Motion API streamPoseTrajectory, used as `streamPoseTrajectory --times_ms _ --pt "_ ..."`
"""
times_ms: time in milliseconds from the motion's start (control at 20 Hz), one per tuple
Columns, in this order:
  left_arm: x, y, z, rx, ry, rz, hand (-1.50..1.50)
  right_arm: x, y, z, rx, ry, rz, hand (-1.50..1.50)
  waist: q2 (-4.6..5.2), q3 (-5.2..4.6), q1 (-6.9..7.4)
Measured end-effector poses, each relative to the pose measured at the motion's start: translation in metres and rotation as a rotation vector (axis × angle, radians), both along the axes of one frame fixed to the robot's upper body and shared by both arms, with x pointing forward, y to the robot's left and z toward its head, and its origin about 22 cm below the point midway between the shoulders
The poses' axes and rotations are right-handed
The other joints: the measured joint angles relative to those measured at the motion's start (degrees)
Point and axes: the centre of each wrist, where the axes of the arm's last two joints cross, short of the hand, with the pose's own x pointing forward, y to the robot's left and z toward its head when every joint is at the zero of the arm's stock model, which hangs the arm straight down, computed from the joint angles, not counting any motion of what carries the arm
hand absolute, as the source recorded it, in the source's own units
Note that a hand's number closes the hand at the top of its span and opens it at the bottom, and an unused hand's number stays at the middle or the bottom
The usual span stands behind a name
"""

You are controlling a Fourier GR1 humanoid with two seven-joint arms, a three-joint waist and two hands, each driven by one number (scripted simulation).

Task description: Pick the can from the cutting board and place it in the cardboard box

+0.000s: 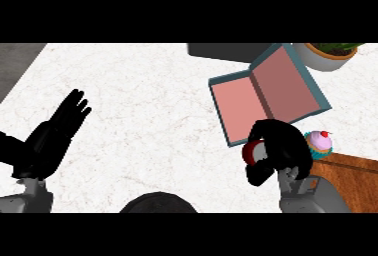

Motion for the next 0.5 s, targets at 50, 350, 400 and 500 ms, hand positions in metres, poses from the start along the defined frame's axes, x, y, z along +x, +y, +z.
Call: streamPoseTrajectory --times_ms 50,350,400,500 --pt "0.002 -0.003 0.001 0.0 -0.002 -0.007 0.0 0.005 0.018 0.002 -0.009 -0.019 0.023 1.5 0.01 -0.01 0.24" --pt "0.008 -0.007 0.002 0.005 0.008 -0.009 0.0 0.025 0.102 0.026 -0.09 -0.158 0.122 1.5 -0.32 0.05 -0.13" --pt "0.01 -0.007 0.002 0.005 0.007 -0.006 0.0 0.029 0.112 0.033 -0.1 -0.187 0.135 1.5 -0.38 0.05 -0.4" --pt "0.013 -0.009 0.004 0.004 0.007 0.005 0.0 0.034 0.131 0.048 -0.116 -0.251 0.161 1.5 -0.51 0.08 -0.75"
